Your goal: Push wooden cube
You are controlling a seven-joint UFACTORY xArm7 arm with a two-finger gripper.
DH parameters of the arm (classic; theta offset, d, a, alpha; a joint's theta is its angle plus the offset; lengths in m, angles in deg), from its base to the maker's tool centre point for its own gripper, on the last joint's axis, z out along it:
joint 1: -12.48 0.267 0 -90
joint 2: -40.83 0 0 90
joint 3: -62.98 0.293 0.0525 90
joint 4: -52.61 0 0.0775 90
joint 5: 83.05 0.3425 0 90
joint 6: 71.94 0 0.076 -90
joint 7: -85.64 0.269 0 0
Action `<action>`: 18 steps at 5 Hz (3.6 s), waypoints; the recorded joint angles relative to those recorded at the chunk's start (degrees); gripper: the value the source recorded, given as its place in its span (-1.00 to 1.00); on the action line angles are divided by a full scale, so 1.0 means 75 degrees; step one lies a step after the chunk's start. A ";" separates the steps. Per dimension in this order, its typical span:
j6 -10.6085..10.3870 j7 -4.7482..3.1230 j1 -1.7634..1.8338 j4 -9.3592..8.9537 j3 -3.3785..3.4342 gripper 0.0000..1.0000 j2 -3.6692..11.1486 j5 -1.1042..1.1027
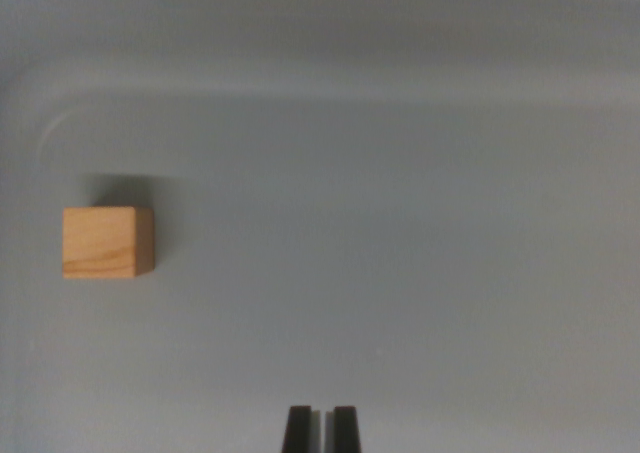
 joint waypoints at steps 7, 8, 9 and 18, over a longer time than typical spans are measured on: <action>-0.0993 0.0432 0.0265 -0.0639 0.0140 -1.00 0.0438 -0.0166; -0.1348 0.0586 0.0360 -0.0868 0.0190 -1.00 0.0595 -0.0225; -0.1348 0.0586 0.0360 -0.0868 0.0190 -1.00 0.0595 -0.0225; -0.3116 0.1355 0.0832 -0.2005 0.0440 -1.00 0.1374 -0.0520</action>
